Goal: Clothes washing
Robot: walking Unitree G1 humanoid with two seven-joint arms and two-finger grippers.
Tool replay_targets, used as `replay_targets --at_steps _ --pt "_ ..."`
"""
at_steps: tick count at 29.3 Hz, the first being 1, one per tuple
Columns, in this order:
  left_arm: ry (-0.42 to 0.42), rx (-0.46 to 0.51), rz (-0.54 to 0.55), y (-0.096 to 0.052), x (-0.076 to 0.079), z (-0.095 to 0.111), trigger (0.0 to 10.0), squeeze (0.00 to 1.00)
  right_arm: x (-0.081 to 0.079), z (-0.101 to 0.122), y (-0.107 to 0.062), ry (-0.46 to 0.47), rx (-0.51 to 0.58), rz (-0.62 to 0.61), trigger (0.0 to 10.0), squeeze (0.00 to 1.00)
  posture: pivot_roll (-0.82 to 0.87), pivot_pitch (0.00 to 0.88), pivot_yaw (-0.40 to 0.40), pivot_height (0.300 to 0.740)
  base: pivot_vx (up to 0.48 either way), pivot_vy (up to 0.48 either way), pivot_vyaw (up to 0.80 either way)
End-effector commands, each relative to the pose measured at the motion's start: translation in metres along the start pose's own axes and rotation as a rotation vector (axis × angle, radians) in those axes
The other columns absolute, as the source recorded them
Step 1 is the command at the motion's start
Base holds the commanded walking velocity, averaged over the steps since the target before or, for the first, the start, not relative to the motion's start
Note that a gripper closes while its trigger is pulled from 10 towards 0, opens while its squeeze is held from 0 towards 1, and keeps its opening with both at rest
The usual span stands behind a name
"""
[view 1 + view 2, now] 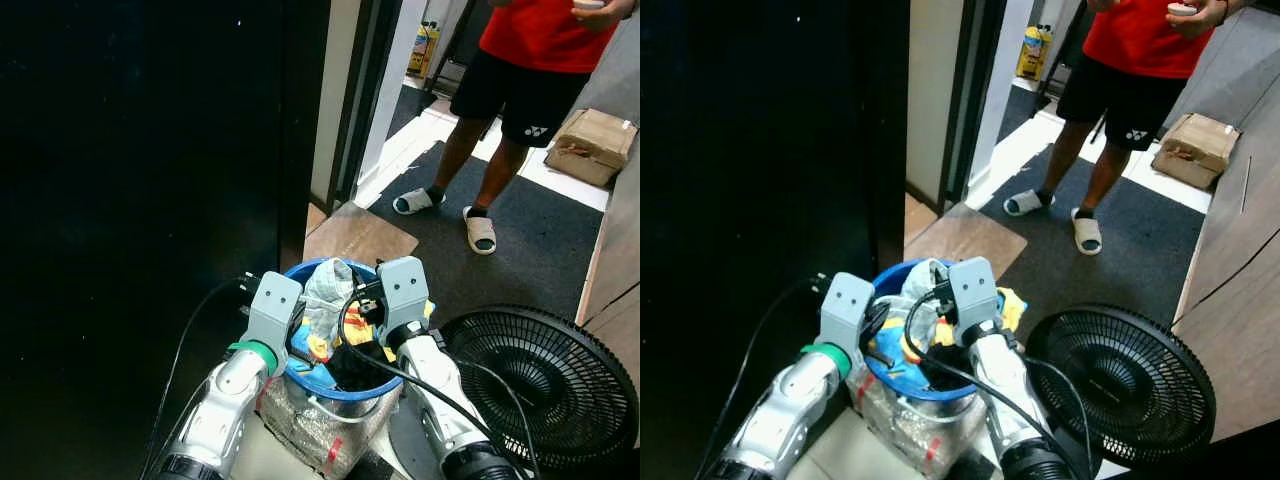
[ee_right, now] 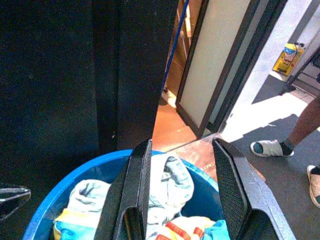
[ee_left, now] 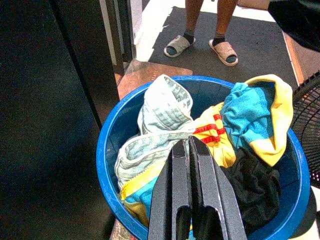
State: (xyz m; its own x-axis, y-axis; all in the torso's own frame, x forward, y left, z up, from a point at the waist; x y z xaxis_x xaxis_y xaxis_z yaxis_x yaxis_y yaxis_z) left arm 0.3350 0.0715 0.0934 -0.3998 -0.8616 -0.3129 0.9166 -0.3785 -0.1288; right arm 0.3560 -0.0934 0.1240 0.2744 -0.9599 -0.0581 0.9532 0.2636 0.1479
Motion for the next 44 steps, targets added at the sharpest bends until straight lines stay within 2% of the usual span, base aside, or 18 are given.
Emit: replay_targets --at_steps 1,28,33,39,41,44 --pt "0.002 -0.002 -0.006 0.000 0.004 -0.002 10.0 0.00 0.002 -0.001 0.000 0.013 -0.007 -0.010 10.0 0.00 0.11 0.108 -0.011 0.675 0.000 0.000 0.00" --pt "0.007 0.005 -0.001 0.001 0.002 0.000 10.0 0.00 0.003 0.001 0.002 0.019 0.003 -0.012 10.0 0.00 0.12 0.111 -0.004 0.570 0.000 0.000 0.00" --pt "0.000 0.014 0.002 0.003 0.001 0.005 10.0 0.00 0.006 0.009 0.005 0.021 0.021 -0.015 10.0 0.00 0.12 0.106 -0.004 0.550 0.000 0.000 0.00" --pt "-0.044 0.048 0.015 0.007 -0.003 0.019 10.0 0.00 0.012 0.020 0.008 0.019 0.053 -0.025 10.0 0.00 0.12 0.102 -0.004 0.530 0.000 0.000 0.00" --pt "-0.065 0.103 0.018 0.010 -0.006 0.039 10.0 0.00 0.016 0.030 0.011 0.018 0.085 -0.033 10.0 0.00 0.12 0.102 -0.004 0.520 0.000 0.000 0.00" --pt "-0.069 0.131 0.018 0.011 -0.007 0.049 10.0 0.00 0.018 0.035 0.012 0.018 0.099 -0.036 10.0 0.00 0.12 0.102 -0.004 0.510 0.000 0.000 0.00"
Point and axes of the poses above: a point about 5 cm out from each wrist's last joint towards the gripper, its own y axis pointing out of the wrist towards the gripper, its own z axis along the axis of the wrist's last joint, x = y × z, the point moved 3 cm from there along y, pointing out of the wrist towards the gripper, and after that the axes turned 14 degrees about y, right-handed, at the moved point
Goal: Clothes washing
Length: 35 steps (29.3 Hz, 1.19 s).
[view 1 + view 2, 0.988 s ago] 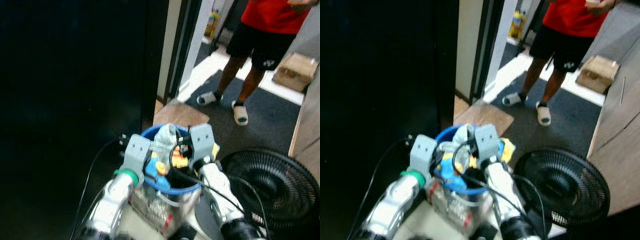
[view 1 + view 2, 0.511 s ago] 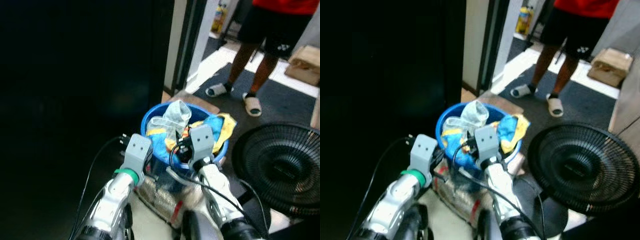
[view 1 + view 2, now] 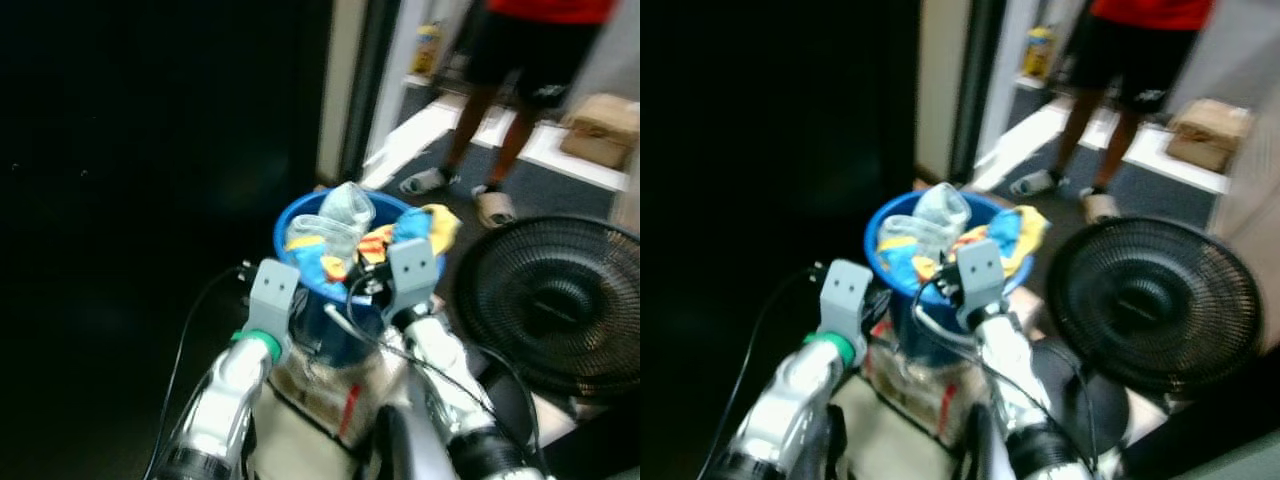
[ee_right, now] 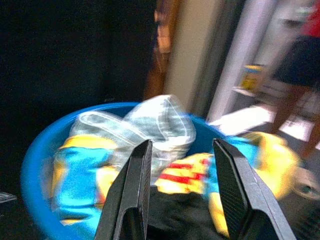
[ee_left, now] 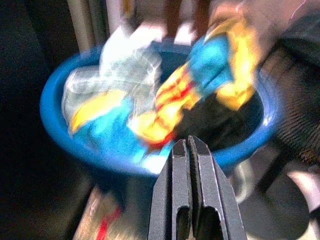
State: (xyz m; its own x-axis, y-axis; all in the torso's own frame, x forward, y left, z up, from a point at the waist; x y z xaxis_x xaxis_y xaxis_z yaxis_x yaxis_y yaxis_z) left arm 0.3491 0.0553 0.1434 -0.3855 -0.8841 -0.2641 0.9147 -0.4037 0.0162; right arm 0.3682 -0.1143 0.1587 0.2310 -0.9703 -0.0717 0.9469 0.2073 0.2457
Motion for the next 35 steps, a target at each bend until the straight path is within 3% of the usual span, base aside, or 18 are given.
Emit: replay_targets --at_steps 1,8,26,28,29,31,33,34,35 --pt "-0.017 -0.016 0.000 -0.002 0.000 -0.003 10.0 0.00 -0.004 0.000 0.001 0.014 -0.004 0.010 10.0 0.00 0.12 0.102 -0.004 0.510 0.000 0.000 0.00" --pt "-0.002 0.008 -0.017 -0.001 0.005 0.004 10.0 0.00 -0.002 0.000 0.000 0.013 0.001 0.007 10.0 0.00 0.12 0.093 0.002 0.491 0.000 0.000 0.00" --pt "-0.015 -0.010 0.004 -0.002 0.000 0.005 10.0 0.00 -0.014 0.004 -0.002 0.048 0.004 0.096 10.0 0.00 0.12 0.106 0.003 0.491 0.000 0.000 0.00" --pt "-0.045 0.027 0.063 0.003 -0.016 0.022 10.0 0.00 -0.019 0.025 0.004 0.089 0.061 0.140 10.0 0.00 0.12 0.106 0.003 0.491 0.000 0.000 0.00" --pt "-0.045 0.027 0.063 0.003 -0.016 0.022 10.0 0.00 -0.019 0.025 0.004 0.089 0.061 0.140 10.0 0.00 0.12 0.106 0.003 0.491 0.000 0.000 0.00" --pt "-0.067 0.082 0.105 0.008 -0.031 0.044 10.0 0.00 -0.023 0.054 0.012 0.120 0.138 0.187 10.0 0.00 0.12 0.106 0.003 0.491 0.000 0.000 0.00" --pt "-0.067 0.082 0.105 0.008 -0.031 0.044 10.0 0.00 -0.023 0.054 0.012 0.120 0.138 0.187 10.0 0.00 0.12 0.106 0.003 0.491 0.000 0.000 0.00" --pt "-0.071 0.112 0.112 0.009 -0.035 0.055 10.0 0.00 -0.025 0.069 0.014 0.129 0.172 0.225 10.0 0.00 0.12 0.110 0.003 0.491 0.000 0.000 0.00" --pt "-0.071 0.112 0.112 0.009 -0.035 0.055 10.0 0.00 -0.025 0.069 0.014 0.129 0.172 0.225 10.0 0.00 0.12 0.110 0.003 0.491 0.000 0.000 0.00"
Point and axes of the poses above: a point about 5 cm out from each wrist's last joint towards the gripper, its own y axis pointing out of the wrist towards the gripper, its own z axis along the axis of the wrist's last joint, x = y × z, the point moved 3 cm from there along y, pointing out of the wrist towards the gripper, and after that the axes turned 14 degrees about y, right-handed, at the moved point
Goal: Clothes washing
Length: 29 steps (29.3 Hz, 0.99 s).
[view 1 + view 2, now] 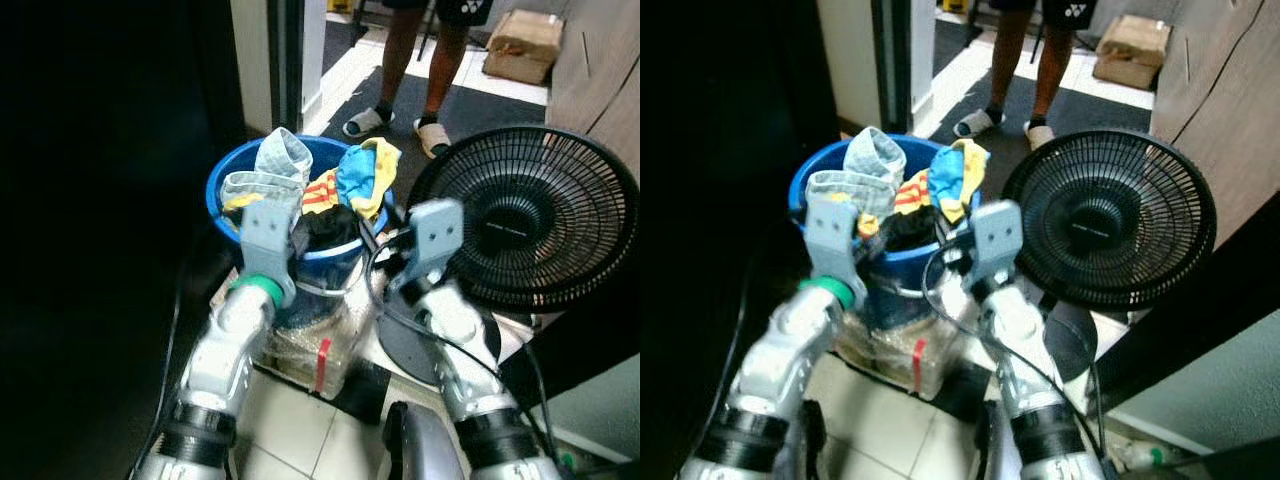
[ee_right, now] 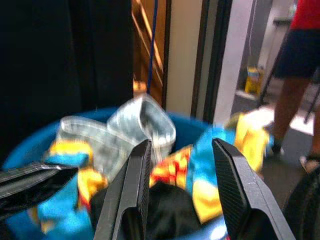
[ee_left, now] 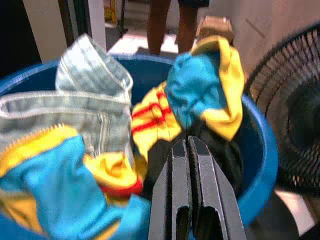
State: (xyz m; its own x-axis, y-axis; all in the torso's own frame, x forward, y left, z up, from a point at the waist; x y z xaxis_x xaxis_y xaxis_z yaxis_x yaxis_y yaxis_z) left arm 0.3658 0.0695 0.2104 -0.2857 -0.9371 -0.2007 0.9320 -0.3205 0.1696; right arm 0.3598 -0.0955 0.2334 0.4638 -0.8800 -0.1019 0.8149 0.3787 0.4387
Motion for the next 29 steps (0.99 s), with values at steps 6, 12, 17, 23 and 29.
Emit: replay_targets --at_steps 6,12,17,23,29 --pt "0.042 0.006 -0.033 -0.002 0.010 0.003 10.0 0.00 -0.005 0.020 -0.010 0.004 -0.047 0.191 10.0 0.00 0.11 0.122 0.008 0.491 0.000 0.000 0.00" --pt "0.050 -0.004 -0.032 0.000 0.009 0.005 10.0 0.00 -0.023 -0.001 -0.030 0.000 -0.236 0.423 10.0 0.00 0.10 0.176 0.025 0.491 0.000 0.000 0.00" --pt "0.042 0.013 -0.031 0.007 0.008 0.017 10.0 0.00 -0.034 -0.007 -0.043 0.064 -0.340 0.575 10.0 0.00 0.09 0.197 0.027 0.491 0.000 0.000 0.00" --pt "0.044 0.040 -0.038 0.014 0.013 0.028 10.0 0.00 0.003 0.008 -0.005 -0.002 -0.194 0.277 10.0 0.00 0.08 0.191 0.031 0.491 0.000 0.000 0.00" --pt "0.092 0.030 -0.044 0.014 0.014 0.022 10.0 0.00 0.030 0.014 0.025 -0.137 -0.069 -0.056 10.0 0.00 0.08 0.184 0.037 0.491 0.000 0.000 0.00"
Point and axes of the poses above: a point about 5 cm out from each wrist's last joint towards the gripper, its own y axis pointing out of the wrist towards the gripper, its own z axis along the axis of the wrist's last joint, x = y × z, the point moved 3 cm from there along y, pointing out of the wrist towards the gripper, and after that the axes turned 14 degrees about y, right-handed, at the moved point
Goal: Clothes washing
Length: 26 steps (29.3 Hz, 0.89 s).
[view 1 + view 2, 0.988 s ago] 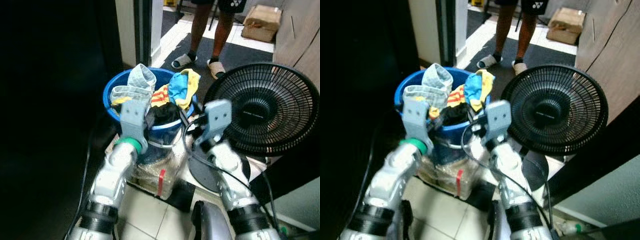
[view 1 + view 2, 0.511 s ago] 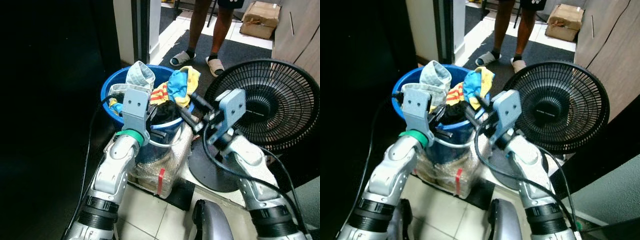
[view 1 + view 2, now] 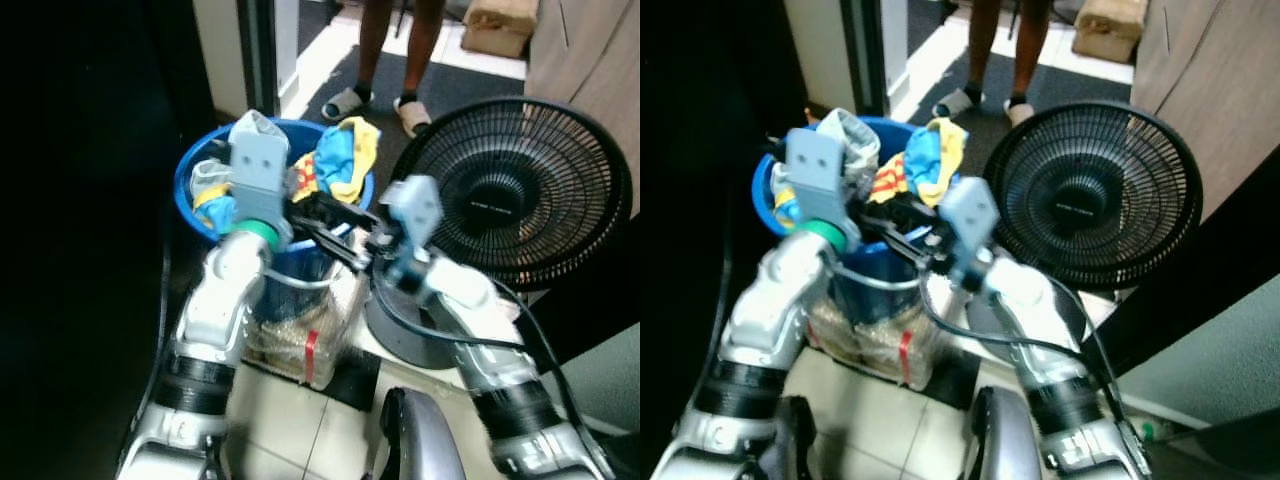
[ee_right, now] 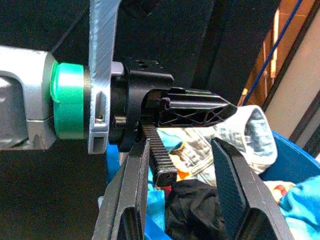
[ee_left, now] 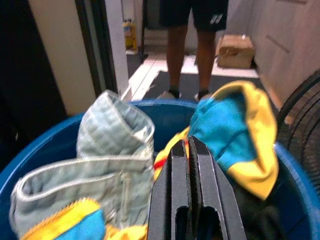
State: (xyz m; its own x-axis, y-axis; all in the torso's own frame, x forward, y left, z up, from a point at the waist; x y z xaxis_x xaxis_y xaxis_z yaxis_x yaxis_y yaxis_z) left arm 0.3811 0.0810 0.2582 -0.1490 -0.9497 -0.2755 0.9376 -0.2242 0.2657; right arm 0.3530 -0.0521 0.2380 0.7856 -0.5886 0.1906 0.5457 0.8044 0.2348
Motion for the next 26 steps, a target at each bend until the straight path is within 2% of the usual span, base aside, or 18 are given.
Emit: replay_targets --at_steps 1,2,4,5,6,7,9,10,11,12,13,16,18,20,21,23,24,26 --pt "-0.017 -0.034 -0.161 -0.011 0.039 -0.015 10.0 0.00 0.069 0.010 -0.028 0.009 0.084 -0.579 10.0 0.00 0.08 0.184 0.037 0.491 0.000 0.000 0.00" --pt "-0.012 -0.037 -0.148 -0.010 0.035 -0.015 10.0 0.00 0.071 0.008 -0.020 -0.044 0.053 -0.593 10.0 0.00 0.10 0.172 0.030 0.491 0.000 0.000 0.00" --pt "-0.009 -0.039 -0.138 -0.009 0.032 -0.016 10.0 0.00 0.071 0.007 -0.015 -0.083 0.028 -0.596 10.0 0.00 0.10 0.172 0.030 0.491 0.000 0.000 0.00" --pt "-0.008 -0.034 -0.115 -0.007 0.026 -0.013 10.0 0.00 0.067 0.005 -0.008 -0.130 -0.003 -0.557 10.0 0.00 0.11 0.163 0.019 0.491 0.000 0.000 0.00" --pt "-0.008 -0.034 -0.115 -0.007 0.026 -0.013 10.0 0.00 0.067 0.005 -0.008 -0.130 -0.003 -0.557 10.0 0.00 0.11 0.163 0.019 0.491 0.000 0.000 0.00" --pt "-0.008 -0.025 -0.086 -0.005 0.019 -0.010 10.0 0.00 0.059 0.001 -0.004 -0.143 -0.028 -0.492 10.0 0.00 0.11 0.161 0.014 0.491 0.000 0.000 0.00" --pt "-0.009 -0.020 -0.068 -0.003 0.014 -0.007 10.0 0.00 0.053 -0.002 -0.002 -0.138 -0.043 -0.442 10.0 0.00 0.11 0.158 0.007 0.491 0.000 0.000 0.00" --pt "-0.006 -0.015 -0.040 -0.002 0.006 -0.005 10.0 0.00 0.044 -0.007 -0.004 -0.125 -0.058 -0.379 10.0 0.00 0.12 0.153 -0.002 0.491 0.000 0.000 0.00" --pt "-0.006 -0.015 -0.040 -0.002 0.006 -0.005 10.0 0.00 0.044 -0.007 -0.004 -0.125 -0.058 -0.379 10.0 0.00 0.12 0.153 -0.002 0.491 0.000 0.000 0.00" --pt "0.006 -0.014 -0.013 -0.001 -0.003 -0.005 10.0 0.00 0.037 -0.014 -0.009 -0.106 -0.064 -0.322 10.0 0.00 0.12 0.148 -0.006 0.491 0.000 0.000 0.00" --pt "0.006 -0.014 -0.013 -0.001 -0.003 -0.005 10.0 0.00 0.037 -0.014 -0.009 -0.106 -0.064 -0.322 10.0 0.00 0.12 0.148 -0.006 0.491 0.000 0.000 0.00" --pt "0.024 -0.023 0.024 -0.005 -0.022 -0.011 10.0 0.00 0.028 -0.023 -0.022 -0.045 -0.053 -0.281 10.0 0.00 0.11 0.142 -0.004 0.491 0.000 0.000 0.00" --pt "0.024 -0.023 0.024 -0.005 -0.022 -0.011 10.0 0.00 0.028 -0.023 -0.022 -0.045 -0.053 -0.281 10.0 0.00 0.11 0.142 -0.004 0.491 0.000 0.000 0.00" --pt "0.025 -0.009 -0.019 -0.015 -0.031 -0.014 10.0 0.00 0.041 -0.020 -0.039 0.013 -0.002 -0.395 10.0 0.00 0.10 0.136 0.001 0.491 0.000 0.000 0.00" --pt "0.025 -0.009 -0.019 -0.015 -0.031 -0.014 10.0 0.00 0.041 -0.020 -0.039 0.013 -0.002 -0.395 10.0 0.00 0.10 0.136 0.001 0.491 0.000 0.000 0.00" --pt "-0.004 0.003 -0.051 -0.024 -0.032 -0.014 10.0 0.00 0.071 -0.014 -0.070 0.109 0.097 -0.635 10.0 0.00 0.10 0.131 0.002 0.491 0.000 0.000 0.00" --pt "-0.004 0.003 -0.051 -0.024 -0.032 -0.014 10.0 0.00 0.071 -0.014 -0.070 0.109 0.097 -0.635 10.0 0.00 0.10 0.131 0.002 0.491 0.000 0.000 0.00" --pt "-0.021 -0.004 -0.010 -0.025 -0.034 -0.015 10.0 0.00 0.083 -0.011 -0.093 0.191 0.166 -0.750 10.0 0.00 0.10 0.128 0.001 0.491 0.000 0.000 0.00"
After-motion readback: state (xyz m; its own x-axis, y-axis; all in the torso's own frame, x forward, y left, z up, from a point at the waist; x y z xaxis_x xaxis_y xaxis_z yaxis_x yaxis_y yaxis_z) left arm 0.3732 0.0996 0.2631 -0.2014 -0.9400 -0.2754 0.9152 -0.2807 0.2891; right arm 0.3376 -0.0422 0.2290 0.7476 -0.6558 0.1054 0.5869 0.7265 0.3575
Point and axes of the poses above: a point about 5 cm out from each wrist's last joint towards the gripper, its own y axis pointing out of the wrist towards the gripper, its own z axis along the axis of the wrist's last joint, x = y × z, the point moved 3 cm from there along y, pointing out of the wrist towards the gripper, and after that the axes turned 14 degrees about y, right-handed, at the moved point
